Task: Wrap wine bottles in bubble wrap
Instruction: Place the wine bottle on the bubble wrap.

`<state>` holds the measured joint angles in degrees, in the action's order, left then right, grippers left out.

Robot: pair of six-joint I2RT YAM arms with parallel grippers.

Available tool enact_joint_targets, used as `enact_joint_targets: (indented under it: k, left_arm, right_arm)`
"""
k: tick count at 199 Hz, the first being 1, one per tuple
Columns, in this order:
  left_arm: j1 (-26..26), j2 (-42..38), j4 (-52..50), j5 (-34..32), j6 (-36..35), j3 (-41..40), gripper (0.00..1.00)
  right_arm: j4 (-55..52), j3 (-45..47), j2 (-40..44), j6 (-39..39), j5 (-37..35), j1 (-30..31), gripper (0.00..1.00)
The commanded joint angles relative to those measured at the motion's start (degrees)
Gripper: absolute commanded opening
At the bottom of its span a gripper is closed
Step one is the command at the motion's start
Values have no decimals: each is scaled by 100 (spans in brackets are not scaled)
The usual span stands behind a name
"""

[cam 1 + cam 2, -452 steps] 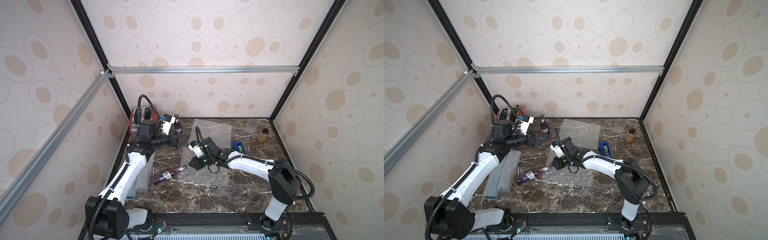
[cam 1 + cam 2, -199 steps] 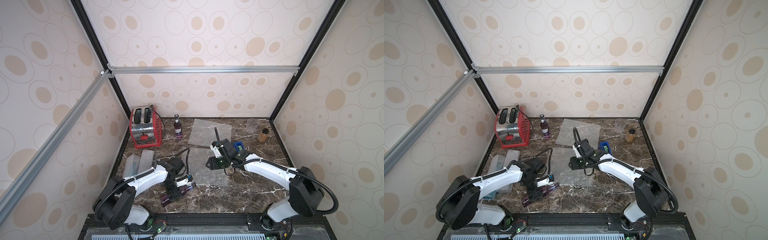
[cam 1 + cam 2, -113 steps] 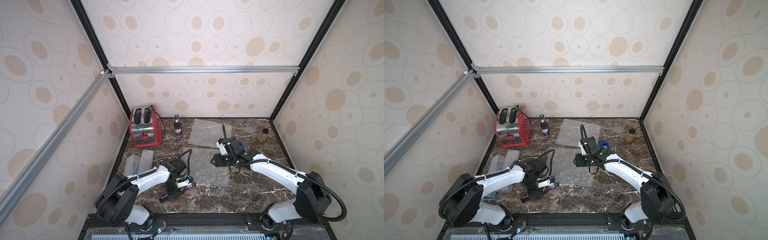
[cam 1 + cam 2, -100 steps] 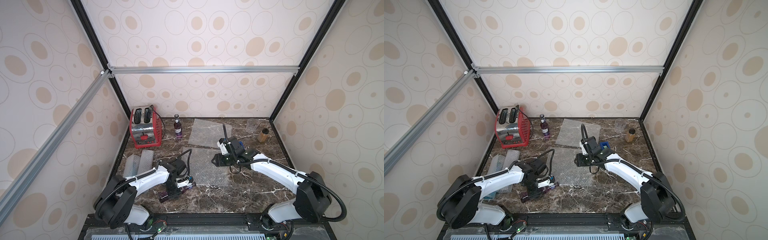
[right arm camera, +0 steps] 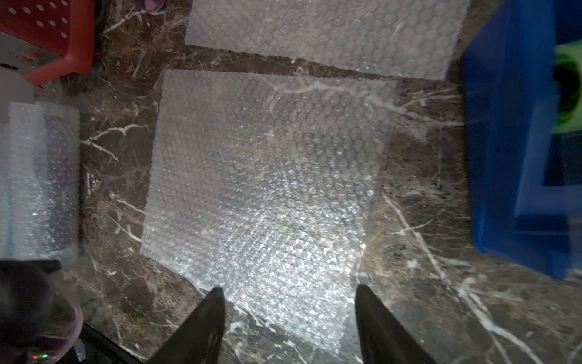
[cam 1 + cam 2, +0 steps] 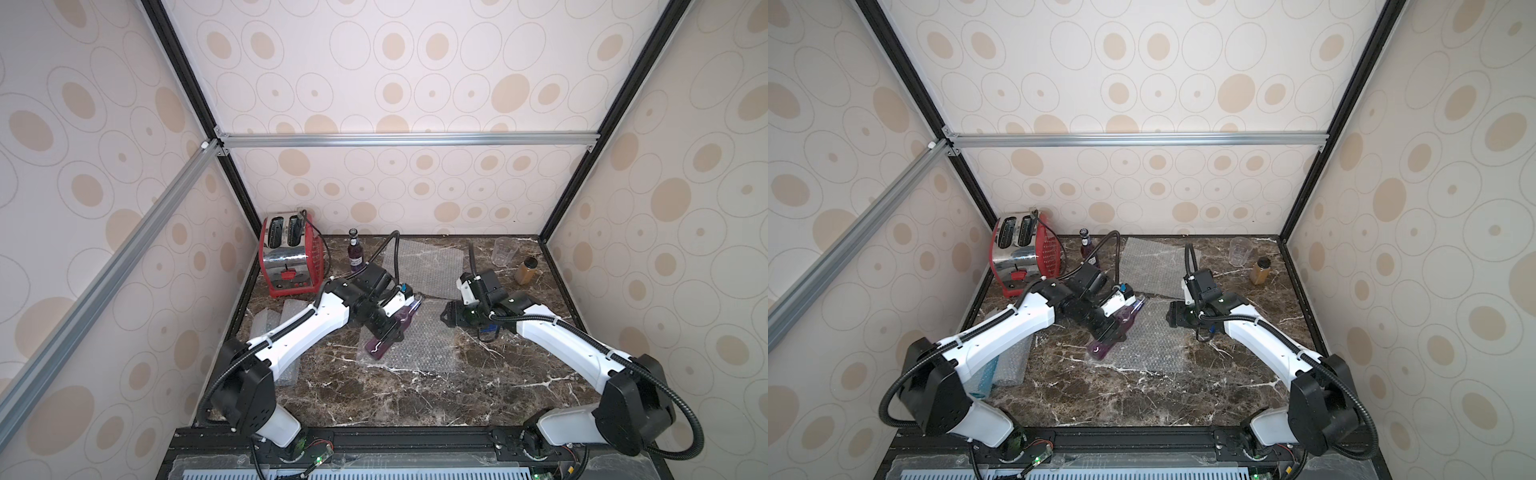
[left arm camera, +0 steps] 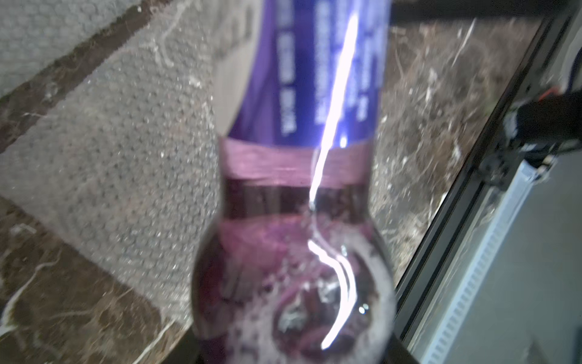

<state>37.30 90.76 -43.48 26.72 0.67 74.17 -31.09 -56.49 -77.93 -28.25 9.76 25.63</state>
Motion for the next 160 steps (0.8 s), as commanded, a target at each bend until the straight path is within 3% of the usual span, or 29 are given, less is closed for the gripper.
enact_joint_targets:
  k: [1,35,55,94,136,160]
  left_arm:
    - [7,370,1036,842,1695,360,3]
    - [-29,1150,1775,633,3072,544,2]
    - [-25,1487,1975,585,3494,566,3]
    - [-8,1703,1664,121,3649,420,2]
    - [-27,1763,1675,154,3815,377,2]
    - [-26,1874,1986,493,4164,77,3]
  right_arm:
    - [-270,348,68,-108,218,-315,73]
    - [111,887,-43,-295,811,-769,74]
    - [364,1073,-186,-384,1103,-886,72]
    - [527,1158,-737,-462,1361,-921,69]
    - [942,1255,-1080,-665,1582,-920,67]
    - [1068,1265,-1203,-736,1726,-927,67]
